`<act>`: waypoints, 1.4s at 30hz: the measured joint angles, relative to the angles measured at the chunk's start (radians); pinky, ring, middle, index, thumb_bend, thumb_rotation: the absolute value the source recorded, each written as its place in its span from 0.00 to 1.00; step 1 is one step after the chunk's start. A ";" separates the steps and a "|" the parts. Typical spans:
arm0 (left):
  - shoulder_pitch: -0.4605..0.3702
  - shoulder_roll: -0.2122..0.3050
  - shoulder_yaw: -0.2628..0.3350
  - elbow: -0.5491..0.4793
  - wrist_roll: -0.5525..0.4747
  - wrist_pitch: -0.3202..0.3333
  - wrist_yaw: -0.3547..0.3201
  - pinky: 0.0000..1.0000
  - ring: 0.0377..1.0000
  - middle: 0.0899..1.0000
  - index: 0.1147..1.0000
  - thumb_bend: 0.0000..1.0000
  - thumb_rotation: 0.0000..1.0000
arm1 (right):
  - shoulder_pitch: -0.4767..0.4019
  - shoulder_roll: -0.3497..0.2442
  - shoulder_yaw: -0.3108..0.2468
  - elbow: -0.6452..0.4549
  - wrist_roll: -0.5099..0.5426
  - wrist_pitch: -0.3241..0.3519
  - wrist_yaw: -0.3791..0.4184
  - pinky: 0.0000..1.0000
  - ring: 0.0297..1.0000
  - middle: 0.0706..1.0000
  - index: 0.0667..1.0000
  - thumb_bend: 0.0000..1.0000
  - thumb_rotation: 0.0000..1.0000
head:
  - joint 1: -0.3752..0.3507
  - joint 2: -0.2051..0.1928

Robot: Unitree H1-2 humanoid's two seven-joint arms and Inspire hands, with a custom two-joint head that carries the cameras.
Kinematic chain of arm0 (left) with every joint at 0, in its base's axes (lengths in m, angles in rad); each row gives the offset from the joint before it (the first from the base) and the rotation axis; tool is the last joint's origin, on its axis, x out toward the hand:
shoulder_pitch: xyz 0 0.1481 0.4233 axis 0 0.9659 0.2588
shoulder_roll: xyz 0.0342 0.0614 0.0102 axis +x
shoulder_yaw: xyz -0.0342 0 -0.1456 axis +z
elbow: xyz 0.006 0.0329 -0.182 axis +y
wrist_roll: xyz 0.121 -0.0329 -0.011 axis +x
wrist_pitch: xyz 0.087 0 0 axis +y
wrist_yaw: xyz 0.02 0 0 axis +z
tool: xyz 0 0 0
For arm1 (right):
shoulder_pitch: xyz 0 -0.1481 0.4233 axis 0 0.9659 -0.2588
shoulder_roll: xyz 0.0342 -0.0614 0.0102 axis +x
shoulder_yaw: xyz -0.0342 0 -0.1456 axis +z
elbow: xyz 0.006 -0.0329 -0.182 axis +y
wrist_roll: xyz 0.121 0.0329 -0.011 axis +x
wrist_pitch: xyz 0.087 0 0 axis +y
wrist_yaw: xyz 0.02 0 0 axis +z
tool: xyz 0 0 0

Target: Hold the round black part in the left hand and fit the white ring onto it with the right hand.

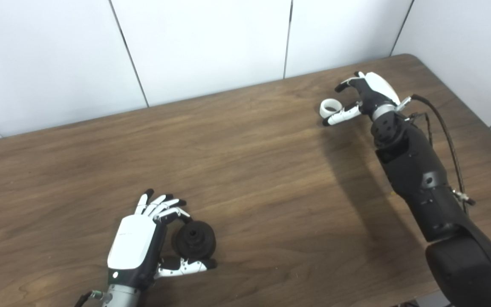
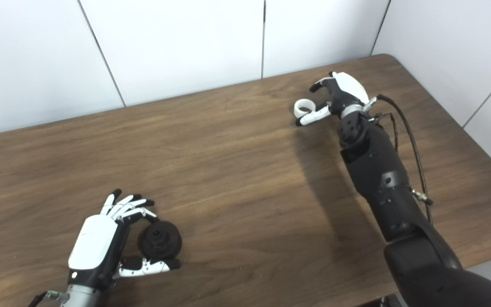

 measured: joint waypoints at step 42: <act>0.001 -0.003 -0.004 -0.002 0.005 0.007 -0.006 1.00 0.87 0.77 0.42 0.52 0.05 | -0.021 -0.027 0.043 0.026 -0.035 0.000 0.032 1.00 1.00 0.94 0.61 0.84 0.21 | 0.038 0.014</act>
